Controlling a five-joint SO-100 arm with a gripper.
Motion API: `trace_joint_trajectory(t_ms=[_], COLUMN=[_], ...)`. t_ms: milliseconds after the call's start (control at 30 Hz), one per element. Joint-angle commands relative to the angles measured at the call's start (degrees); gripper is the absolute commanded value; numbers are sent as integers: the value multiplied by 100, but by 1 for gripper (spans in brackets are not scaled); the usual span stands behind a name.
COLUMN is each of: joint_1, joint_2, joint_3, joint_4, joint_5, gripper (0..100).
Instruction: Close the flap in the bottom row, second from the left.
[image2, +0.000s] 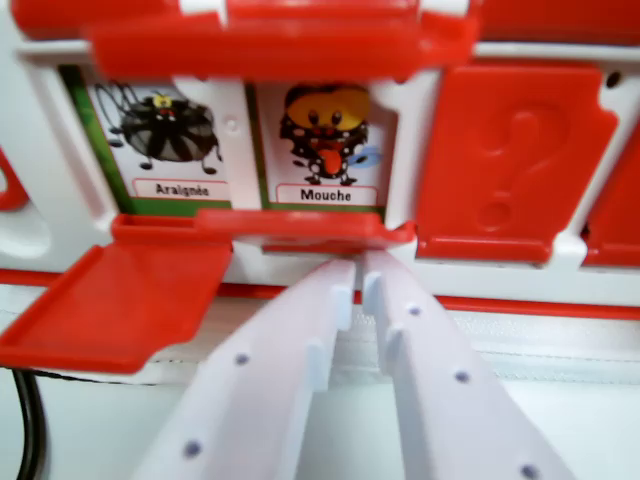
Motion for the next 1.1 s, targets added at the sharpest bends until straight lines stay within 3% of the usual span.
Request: trace_joint_trajectory(t_ms=[0, 700, 1067], joint_1=[-88, 9, 105], joint_2=[88, 88, 1406], joint_3=[-703, -1020, -967], joint_4=[-255, -97, 1248], joint_5=[18, 26, -185], gripper=[0, 0, 0])
